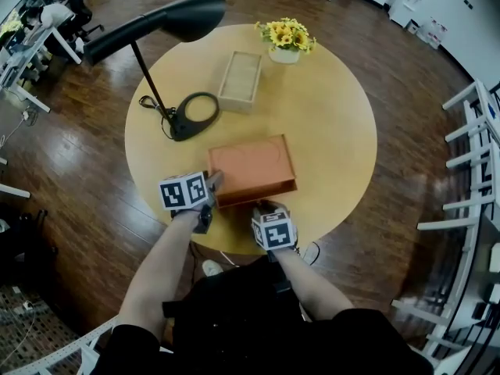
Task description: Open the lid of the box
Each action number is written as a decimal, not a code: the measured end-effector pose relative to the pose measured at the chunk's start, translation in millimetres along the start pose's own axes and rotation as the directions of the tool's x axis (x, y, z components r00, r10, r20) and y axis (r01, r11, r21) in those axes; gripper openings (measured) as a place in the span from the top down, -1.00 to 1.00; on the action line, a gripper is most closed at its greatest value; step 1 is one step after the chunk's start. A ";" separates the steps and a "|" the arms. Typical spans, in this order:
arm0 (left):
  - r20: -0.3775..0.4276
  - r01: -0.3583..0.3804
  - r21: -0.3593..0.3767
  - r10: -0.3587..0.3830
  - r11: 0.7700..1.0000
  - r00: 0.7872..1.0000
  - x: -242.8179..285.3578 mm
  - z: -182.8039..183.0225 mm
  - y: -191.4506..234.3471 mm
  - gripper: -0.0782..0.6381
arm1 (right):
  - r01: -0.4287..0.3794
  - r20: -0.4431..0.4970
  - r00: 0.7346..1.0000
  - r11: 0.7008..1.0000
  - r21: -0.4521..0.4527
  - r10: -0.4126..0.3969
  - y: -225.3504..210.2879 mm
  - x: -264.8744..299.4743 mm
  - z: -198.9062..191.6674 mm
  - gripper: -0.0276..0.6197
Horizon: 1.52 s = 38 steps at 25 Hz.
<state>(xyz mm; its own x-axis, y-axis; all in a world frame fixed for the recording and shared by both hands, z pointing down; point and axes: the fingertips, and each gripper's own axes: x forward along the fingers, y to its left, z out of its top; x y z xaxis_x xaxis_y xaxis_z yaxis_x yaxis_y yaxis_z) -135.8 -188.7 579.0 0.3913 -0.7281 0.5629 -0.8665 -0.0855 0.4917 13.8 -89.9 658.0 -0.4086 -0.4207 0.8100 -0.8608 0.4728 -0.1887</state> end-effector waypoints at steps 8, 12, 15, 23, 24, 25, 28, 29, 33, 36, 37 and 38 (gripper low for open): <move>0.002 -0.019 0.044 0.019 0.999 1.000 1.3 1.4 1.8 0.23 | -0.009 -0.008 1.000 1.000 -0.018 0.009 6.6 -15.5 -29.2 0.69; 0.005 -0.029 0.040 0.029 0.999 1.000 1.4 0.6 1.3 0.23 | -0.008 -0.001 1.000 1.000 -0.017 0.008 6.7 -18.7 -33.6 0.69; 0.011 -0.039 0.035 0.039 0.999 0.999 0.4 -0.4 1.1 0.23 | -0.022 0.014 1.000 0.999 -0.027 0.022 16.2 -26.4 -32.2 0.69; 0.024 -0.049 0.000 0.049 0.999 0.999 -0.2 0.4 4.2 0.23 | 0.006 -0.006 1.000 1.000 -0.019 -0.006 14.8 -31.8 -58.7 0.69; 0.024 -0.049 -0.001 0.049 0.999 0.999 0.3 0.0 4.4 0.23 | 0.004 -0.004 1.000 1.000 -0.022 -0.004 15.1 -32.3 -58.4 0.69; 0.024 -0.049 -0.002 0.049 0.999 0.999 0.7 -0.4 4.5 0.23 | 0.003 -0.004 1.000 1.000 -0.023 -0.003 15.1 -32.6 -58.4 0.69; 0.023 -0.051 -0.003 0.051 0.999 0.998 0.8 -0.2 3.9 0.23 | 0.007 -0.014 1.000 1.000 -0.029 -0.007 13.2 -33.3 -61.6 0.69; 0.024 -0.052 -0.002 0.052 0.999 0.998 0.8 0.3 3.2 0.23 | 0.007 -0.017 1.000 0.999 -0.031 -0.008 12.6 -33.8 -62.8 0.69; 0.032 -0.053 -0.009 0.053 0.999 0.998 0.2 -0.2 3.2 0.23 | -0.004 -0.007 1.000 0.999 -0.037 0.004 15.2 -39.5 -63.5 0.69; 0.040 -0.055 -0.013 0.055 0.998 0.998 1.5 1.1 4.4 0.23 | 0.007 -0.012 1.000 0.999 -0.042 -0.007 12.1 -36.0 -70.8 0.69; 0.040 -0.055 -0.014 0.056 0.998 0.998 1.9 0.5 4.4 0.23 | 0.005 -0.011 1.000 0.999 -0.045 -0.006 13.1 -35.8 -71.1 0.69; 0.040 -0.055 -0.015 0.056 0.998 0.998 1.9 -0.5 4.3 0.23 | 0.000 -0.008 1.000 0.999 -0.049 0.000 15.4 -36.7 -69.9 0.69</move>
<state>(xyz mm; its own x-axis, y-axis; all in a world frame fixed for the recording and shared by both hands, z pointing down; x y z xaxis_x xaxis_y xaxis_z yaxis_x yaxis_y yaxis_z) -138.6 -190.1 582.5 0.3295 -0.7584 0.5624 -0.8822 -0.0350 0.4696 36.7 -13.0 664.2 -0.4061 -0.4149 0.8142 -0.8447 0.5104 -0.1612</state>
